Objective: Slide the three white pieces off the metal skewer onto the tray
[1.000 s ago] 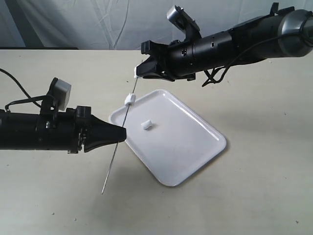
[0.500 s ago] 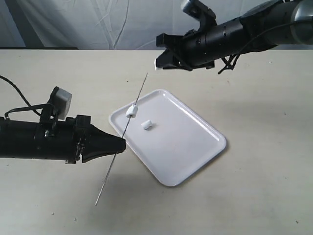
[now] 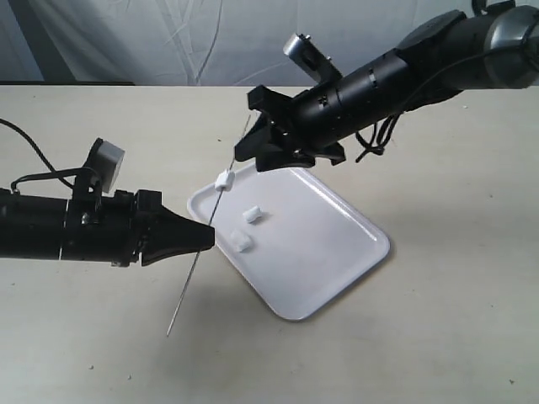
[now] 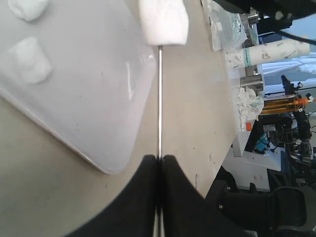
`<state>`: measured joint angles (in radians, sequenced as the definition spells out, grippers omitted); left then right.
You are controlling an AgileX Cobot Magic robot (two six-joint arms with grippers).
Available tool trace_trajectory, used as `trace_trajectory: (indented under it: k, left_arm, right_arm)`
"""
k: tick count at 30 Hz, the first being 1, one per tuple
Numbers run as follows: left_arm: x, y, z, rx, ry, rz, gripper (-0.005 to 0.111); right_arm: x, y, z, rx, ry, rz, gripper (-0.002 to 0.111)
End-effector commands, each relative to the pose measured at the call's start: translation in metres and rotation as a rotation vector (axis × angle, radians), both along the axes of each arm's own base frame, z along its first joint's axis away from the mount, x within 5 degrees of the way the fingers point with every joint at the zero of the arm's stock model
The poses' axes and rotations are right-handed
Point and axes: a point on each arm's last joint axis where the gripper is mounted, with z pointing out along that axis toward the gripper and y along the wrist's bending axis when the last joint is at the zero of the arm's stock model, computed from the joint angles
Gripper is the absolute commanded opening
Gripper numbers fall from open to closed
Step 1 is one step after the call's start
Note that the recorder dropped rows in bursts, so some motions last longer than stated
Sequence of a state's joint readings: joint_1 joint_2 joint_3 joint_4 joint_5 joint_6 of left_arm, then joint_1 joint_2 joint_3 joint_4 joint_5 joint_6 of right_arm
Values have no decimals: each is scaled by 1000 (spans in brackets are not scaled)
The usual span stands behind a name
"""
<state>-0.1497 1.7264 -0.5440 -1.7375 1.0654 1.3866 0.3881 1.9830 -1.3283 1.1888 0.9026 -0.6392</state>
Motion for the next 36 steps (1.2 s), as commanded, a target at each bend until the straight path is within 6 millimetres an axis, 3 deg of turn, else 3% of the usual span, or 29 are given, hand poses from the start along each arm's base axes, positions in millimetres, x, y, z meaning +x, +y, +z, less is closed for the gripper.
trace_trajectory:
  k: [1,21,36]
  left_arm:
    - [8,-2,5,-10,-5,12,0]
    - [23,-1,9,40,-41,53,0]
    - [21,-4,13,-12,-41,24,0]
  right_arm:
    - [-5,17,2,31,-43,-8,37]
    - [-9,22,1,28,-42,17,37]
    - [-8,22,1,24,-48,8,37]
